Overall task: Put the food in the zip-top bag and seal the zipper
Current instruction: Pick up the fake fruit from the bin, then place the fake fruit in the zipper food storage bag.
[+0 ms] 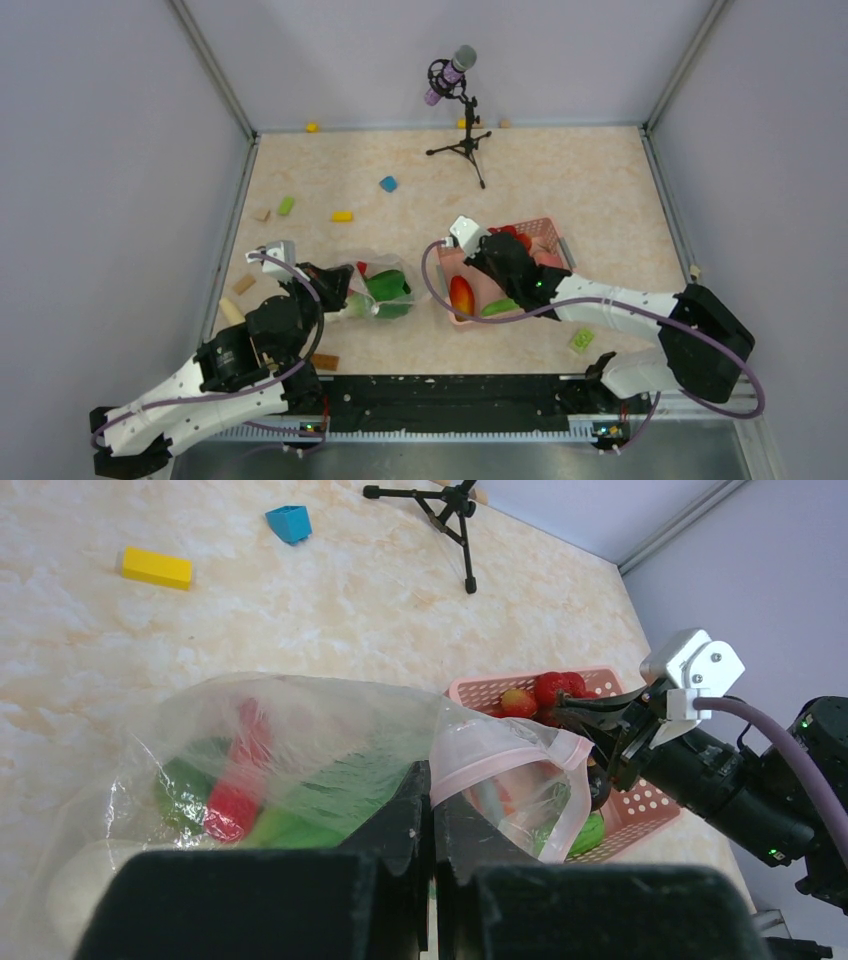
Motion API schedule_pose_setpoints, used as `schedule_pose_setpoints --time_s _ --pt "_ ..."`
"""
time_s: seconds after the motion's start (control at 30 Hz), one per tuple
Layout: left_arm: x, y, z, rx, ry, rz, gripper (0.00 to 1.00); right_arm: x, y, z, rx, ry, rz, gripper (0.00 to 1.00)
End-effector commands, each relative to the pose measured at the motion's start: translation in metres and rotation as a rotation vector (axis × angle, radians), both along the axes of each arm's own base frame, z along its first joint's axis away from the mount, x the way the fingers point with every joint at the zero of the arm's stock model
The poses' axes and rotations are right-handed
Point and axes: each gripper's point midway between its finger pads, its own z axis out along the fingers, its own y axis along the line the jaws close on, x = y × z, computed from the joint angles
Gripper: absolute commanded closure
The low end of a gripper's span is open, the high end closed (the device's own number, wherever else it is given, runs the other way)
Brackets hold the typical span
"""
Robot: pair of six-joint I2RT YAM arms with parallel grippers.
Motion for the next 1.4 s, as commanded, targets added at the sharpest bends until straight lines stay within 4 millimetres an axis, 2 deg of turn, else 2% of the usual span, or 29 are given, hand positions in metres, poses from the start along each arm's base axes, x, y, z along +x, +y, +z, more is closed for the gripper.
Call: schedule_pose_setpoints --time_s 0.0,0.13,0.47,0.67,0.87,1.0,1.1,1.2,1.37 --pt "0.004 0.001 0.008 -0.021 -0.024 0.024 1.0 0.009 -0.001 0.049 0.141 -0.089 -0.065 1.0" --pt "0.005 0.001 0.009 -0.017 -0.022 0.028 1.0 0.003 -0.006 0.071 0.244 -0.133 -0.077 1.0" --pt "0.005 -0.002 0.013 -0.021 -0.022 0.019 1.0 -0.026 -0.015 0.13 0.562 -0.156 -0.058 1.0" --pt "0.004 -0.01 0.018 0.003 -0.012 -0.018 1.0 -0.056 -0.01 0.171 0.793 -0.192 0.083 1.0" --pt "0.003 -0.022 0.018 0.043 0.031 -0.054 1.0 -0.095 0.008 0.21 0.951 -0.178 0.322 1.0" --pt "0.004 -0.028 0.018 0.062 0.045 -0.07 1.0 -0.139 0.037 0.236 1.025 -0.119 0.625 1.0" --pt "0.004 -0.03 0.019 0.073 0.051 -0.077 1.0 -0.165 0.053 0.244 1.032 -0.054 0.801 1.0" --pt "0.001 -0.033 0.02 0.077 0.054 -0.102 1.0 -0.182 0.065 0.244 1.013 0.012 0.923 1.0" --pt "0.0 -0.033 0.017 0.093 0.061 -0.111 1.0 -0.207 0.07 0.244 0.99 0.056 1.085 1.0"
